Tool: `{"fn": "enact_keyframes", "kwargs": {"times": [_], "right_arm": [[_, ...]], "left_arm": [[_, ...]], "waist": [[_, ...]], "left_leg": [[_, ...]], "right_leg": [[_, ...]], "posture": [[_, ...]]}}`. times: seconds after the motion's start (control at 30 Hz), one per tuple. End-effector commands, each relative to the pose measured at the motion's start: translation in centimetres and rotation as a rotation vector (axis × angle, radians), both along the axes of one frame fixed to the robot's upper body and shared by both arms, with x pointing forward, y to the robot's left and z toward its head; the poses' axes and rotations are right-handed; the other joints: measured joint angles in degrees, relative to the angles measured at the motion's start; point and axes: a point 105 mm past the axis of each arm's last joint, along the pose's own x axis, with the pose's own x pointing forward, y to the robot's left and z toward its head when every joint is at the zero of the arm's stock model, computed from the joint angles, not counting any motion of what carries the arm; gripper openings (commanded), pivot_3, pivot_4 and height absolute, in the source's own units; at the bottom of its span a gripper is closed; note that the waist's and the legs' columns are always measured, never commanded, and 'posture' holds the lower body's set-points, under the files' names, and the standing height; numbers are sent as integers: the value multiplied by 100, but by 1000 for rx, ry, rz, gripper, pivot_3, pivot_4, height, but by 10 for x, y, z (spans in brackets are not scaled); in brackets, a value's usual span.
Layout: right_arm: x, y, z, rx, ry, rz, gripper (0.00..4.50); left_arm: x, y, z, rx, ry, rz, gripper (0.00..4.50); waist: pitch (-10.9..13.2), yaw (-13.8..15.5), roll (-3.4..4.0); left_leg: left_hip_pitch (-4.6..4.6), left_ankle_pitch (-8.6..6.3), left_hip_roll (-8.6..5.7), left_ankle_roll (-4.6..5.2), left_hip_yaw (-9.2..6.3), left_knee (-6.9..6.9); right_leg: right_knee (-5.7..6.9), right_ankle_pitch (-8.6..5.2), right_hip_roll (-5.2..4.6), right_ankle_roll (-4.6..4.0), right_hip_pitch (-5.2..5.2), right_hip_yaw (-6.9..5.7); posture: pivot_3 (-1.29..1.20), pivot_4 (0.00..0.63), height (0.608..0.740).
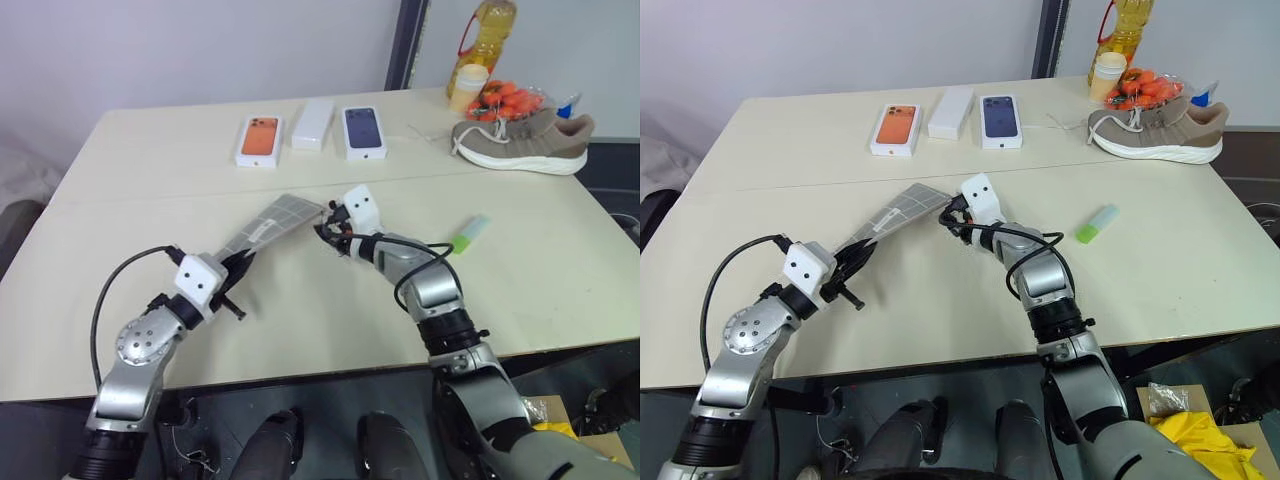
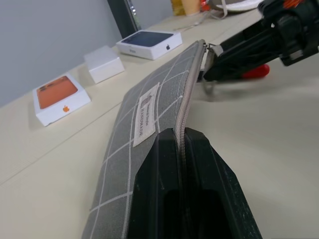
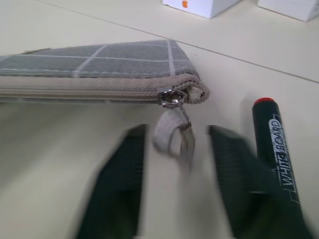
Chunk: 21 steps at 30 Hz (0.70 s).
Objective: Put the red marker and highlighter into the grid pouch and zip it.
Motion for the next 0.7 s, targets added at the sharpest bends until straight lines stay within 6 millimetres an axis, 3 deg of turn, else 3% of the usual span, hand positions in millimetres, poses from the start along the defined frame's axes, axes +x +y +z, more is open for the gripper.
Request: {"fn": "enact_keyframes", "kwargs": {"times": [0.03,0.2,0.4,0.7], "right_arm": [[0,9,23,35,-72,36,71],[-11,21,23,-23,-100,108,71],[-38,48,24,-134,-158,272,71],[-93,90,16,-317,-237,619,71]], "left_arm": [[-6,-5,8,-7,-34,-14,0],[-6,-7,5,-15,-28,-11,0],[-2,-16,3,-36,-20,-12,0],[7,-30,8,-107,-21,3,0]], "waist": [[0,-1,0],[0,-2,0],[0,0,0],[-1,13,-2]], "left_leg": [[0,0,0,0,0,0],[0,0,0,0,0,0],[0,0,0,0,0,0],[0,0,0,0,-1,4]], "right_leg": [[0,0,0,0,0,0],[0,0,0,0,-1,0],[0,0,-1,0,0,0],[-1,0,0,1,2,-1]], "posture": [[0,150,740],[0,150,740],[0,150,740],[0,150,740]]}}
